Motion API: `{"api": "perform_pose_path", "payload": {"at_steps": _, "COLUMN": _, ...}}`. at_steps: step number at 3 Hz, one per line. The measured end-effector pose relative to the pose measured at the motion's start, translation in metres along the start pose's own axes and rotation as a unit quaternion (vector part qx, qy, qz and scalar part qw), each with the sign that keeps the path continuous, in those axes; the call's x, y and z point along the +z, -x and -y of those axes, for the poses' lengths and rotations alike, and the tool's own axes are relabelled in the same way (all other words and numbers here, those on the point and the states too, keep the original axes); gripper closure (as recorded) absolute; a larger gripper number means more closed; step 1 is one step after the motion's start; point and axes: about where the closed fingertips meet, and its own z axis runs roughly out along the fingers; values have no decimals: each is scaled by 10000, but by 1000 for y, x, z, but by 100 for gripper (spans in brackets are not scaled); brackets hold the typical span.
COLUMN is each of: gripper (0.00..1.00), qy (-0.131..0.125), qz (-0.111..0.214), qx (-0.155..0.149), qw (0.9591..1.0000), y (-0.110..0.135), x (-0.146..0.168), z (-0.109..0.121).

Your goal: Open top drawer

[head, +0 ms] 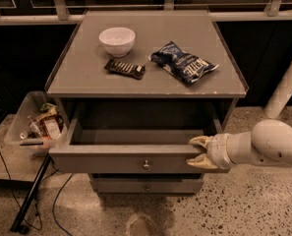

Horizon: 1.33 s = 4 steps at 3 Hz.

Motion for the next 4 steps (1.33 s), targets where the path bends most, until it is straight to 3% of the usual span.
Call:
{"api": "perform_pose_path", "payload": {"at_steps": 1, "gripper": 88, "qy": 0, "qz": 0, "qx": 0, "qw": 10000, "y": 5, "x": -7, "z": 3}}
{"api": "perform_pose_path", "payload": {"at_steps": 2, "gripper": 100, "qy": 0, "qz": 0, "qx": 0, "qw": 10000, "y": 6, "x": -9, "z": 4}}
{"api": "perform_pose_path", "payload": {"at_steps": 3, "gripper": 100, "qy": -80, "qz": 30, "qx": 59, "qw": 9999, "y": -1, "x": -17, "z": -11}}
{"api": "perform_pose_path", "payload": {"at_steps": 4, "gripper": 100, "qy": -80, "qz": 30, "qx": 60, "qw": 9999, "y": -1, "x": -18, "z": -11}}
